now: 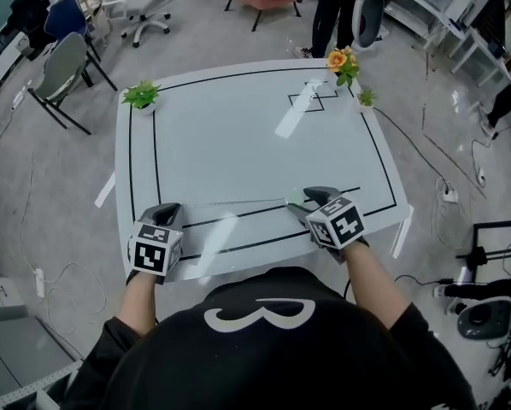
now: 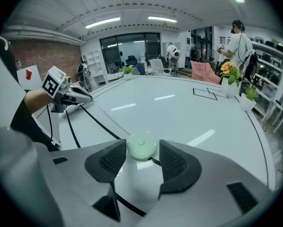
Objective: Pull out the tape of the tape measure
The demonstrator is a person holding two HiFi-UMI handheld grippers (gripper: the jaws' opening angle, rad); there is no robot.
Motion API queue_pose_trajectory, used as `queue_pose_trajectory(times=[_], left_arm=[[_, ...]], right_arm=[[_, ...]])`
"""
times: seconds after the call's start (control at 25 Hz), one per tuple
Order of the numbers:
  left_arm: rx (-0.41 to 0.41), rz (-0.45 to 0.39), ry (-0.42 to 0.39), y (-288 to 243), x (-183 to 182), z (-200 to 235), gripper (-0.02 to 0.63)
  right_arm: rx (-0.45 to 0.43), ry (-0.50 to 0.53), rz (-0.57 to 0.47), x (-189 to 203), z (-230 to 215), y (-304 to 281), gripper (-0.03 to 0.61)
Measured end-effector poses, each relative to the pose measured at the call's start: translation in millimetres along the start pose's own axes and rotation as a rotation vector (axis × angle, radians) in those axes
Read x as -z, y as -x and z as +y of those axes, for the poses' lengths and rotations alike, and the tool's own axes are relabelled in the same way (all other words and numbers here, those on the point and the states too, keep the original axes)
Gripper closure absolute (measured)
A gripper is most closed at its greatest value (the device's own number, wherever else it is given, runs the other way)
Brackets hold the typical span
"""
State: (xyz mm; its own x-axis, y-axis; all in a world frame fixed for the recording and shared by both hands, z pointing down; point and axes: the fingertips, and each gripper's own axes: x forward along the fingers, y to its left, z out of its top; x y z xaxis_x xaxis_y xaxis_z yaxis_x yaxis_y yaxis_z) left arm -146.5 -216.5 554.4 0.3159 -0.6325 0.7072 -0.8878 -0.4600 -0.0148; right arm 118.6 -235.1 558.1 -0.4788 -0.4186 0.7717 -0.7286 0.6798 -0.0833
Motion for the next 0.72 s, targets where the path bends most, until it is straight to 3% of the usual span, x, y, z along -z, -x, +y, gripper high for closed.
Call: queue_pose_trajectory(times=[0.4,0.56,0.72], left_arm=[[-0.011,0.029,-0.070,-2.6,5.0,-2.2,0.598],[0.002,0.016,-0.049,-0.9,4.9,0.6,0.536],[0.034,-0.017,0.022,5.0,4.2,4.5,0.470]], right_arm=[[-0.015,-0.022,0.004,2.0,0.5,-2.0,0.358],[-0.022,-0.025,-0.008,-0.1,1.5,-0.6,0.357],[-0.019,-0.031,-0.030,-2.9,2.3,5.2,0.356]])
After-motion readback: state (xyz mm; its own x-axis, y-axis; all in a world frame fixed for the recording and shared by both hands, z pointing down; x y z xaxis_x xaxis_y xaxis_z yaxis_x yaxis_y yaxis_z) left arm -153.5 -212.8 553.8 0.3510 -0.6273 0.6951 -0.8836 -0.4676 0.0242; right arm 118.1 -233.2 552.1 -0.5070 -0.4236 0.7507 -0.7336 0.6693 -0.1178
